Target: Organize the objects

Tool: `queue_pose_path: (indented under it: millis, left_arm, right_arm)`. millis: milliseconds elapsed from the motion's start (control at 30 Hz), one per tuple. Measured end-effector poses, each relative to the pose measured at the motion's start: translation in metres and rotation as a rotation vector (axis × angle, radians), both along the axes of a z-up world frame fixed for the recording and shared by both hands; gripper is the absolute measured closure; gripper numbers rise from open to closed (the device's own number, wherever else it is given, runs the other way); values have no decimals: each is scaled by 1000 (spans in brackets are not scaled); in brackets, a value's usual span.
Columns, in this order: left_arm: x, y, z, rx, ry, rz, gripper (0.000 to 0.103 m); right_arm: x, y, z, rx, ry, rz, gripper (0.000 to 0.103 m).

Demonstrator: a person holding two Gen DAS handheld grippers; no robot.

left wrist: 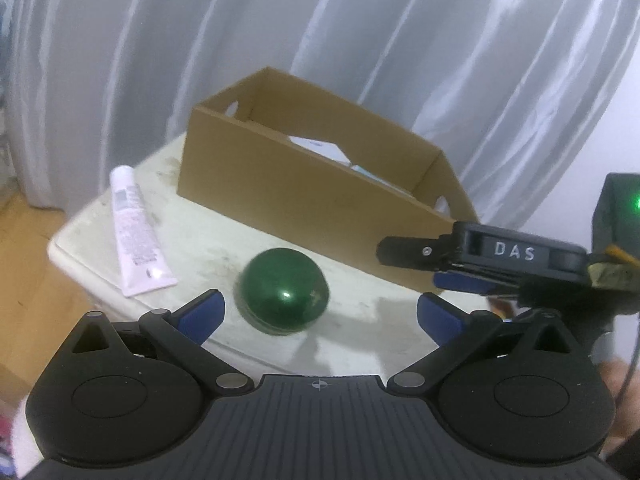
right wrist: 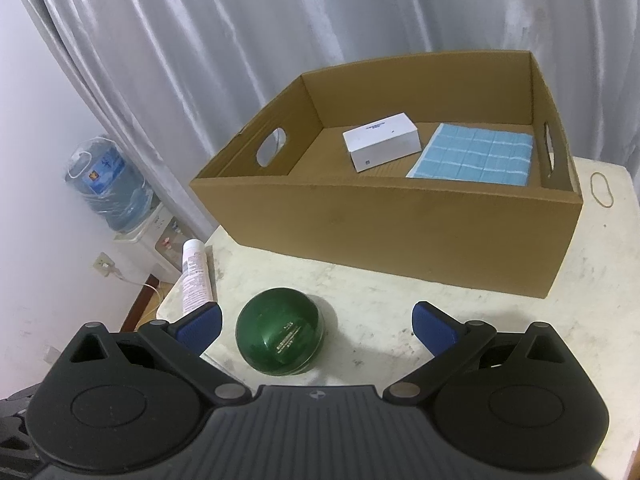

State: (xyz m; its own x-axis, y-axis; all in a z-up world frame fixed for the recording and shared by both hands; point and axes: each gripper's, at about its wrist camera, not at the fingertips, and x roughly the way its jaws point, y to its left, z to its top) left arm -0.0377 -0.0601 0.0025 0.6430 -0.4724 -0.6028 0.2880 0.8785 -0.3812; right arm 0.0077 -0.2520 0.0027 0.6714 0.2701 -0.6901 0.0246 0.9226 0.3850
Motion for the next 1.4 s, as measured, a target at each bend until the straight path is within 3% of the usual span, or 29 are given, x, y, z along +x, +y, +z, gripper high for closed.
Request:
queue_pose_path:
  millis: [267, 600, 867, 1100, 1267, 1400]
  left_arm:
    - [-2, -2, 0, 70, -27, 45, 0]
    - [4, -11, -4, 110, 29, 38, 0]
    - [17, 5, -13, 39, 136, 111, 0]
    - [12, 3, -11, 92, 6, 105, 0]
    - [18, -3, -17, 150, 19, 54, 0]
    - [15, -12, -19, 216, -43, -14, 0]
  right_arm:
    - [1, -1, -2, 12, 6, 4, 0]
    - [3, -2, -4, 19, 12, 3, 0]
    - [8, -4, -5, 7, 13, 7, 0]
    - [15, -3, -10, 9, 31, 12, 0]
    - [21, 0, -13, 11, 41, 16, 0]
    - [27, -2, -16, 42, 61, 17, 0]
